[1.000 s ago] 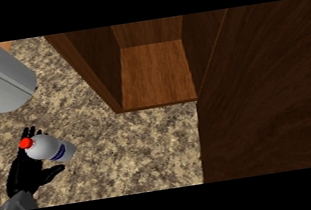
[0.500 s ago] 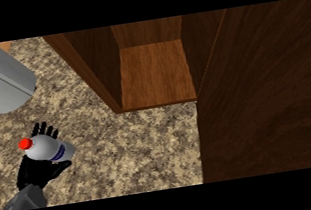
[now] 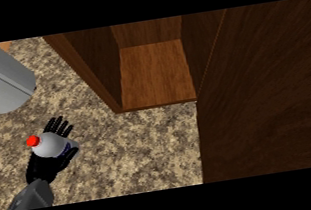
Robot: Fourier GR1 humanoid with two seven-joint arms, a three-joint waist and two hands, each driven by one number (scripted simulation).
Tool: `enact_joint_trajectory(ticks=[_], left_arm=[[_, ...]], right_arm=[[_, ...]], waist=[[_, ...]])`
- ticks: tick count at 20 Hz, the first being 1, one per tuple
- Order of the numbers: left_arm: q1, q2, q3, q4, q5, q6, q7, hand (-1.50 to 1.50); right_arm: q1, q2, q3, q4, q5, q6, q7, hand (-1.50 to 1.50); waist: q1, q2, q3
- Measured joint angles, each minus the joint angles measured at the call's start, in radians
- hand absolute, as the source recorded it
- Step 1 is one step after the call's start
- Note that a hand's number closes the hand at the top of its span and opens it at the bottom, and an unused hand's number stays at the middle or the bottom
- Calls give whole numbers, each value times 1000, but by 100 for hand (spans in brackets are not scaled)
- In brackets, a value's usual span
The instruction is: Pick up the bottled water, place it into the cabinet and close the cabinet
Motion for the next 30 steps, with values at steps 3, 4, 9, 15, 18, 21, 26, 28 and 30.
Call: enact_joint_trajectory(ticks=[3,4,9,15,18,21,26,28,30], left_arm=[[4,-16,-16,-9,-12,5,-16,150],[-9,-17,-14,-7,-8,8,-9,150],[-8,-26,-18,-14,-3,3,-14,150],[-19,-36,-25,-24,-6,39,-46,150],[15,-51,-32,-48,-1,42,-61,150],[47,-71,-45,-79,2,45,-70,150],[75,-108,-46,-145,41,39,-45,150],[79,-107,-46,-165,60,25,-19,150],[100,-124,-54,-211,77,22,5,150]], right_arm=[[0,16,31,12,28,-15,-12,-150],[8,15,36,13,28,-12,-15,-150],[-10,12,25,24,27,-17,-19,-150],[9,-3,21,14,17,-9,-21,-150],[8,-6,14,20,19,-8,-27,-150],[12,-3,15,29,22,-11,-36,-150],[27,-4,17,41,30,-9,-60,-150],[8,-11,3,59,21,-2,-64,-150],[28,-21,-4,49,9,7,-68,-150]], waist=[[1,-1,0],[-1,0,0],[3,-1,0],[2,-1,0],[7,-3,1],[11,-5,1],[16,-7,2],[17,-7,2],[19,-8,2]])
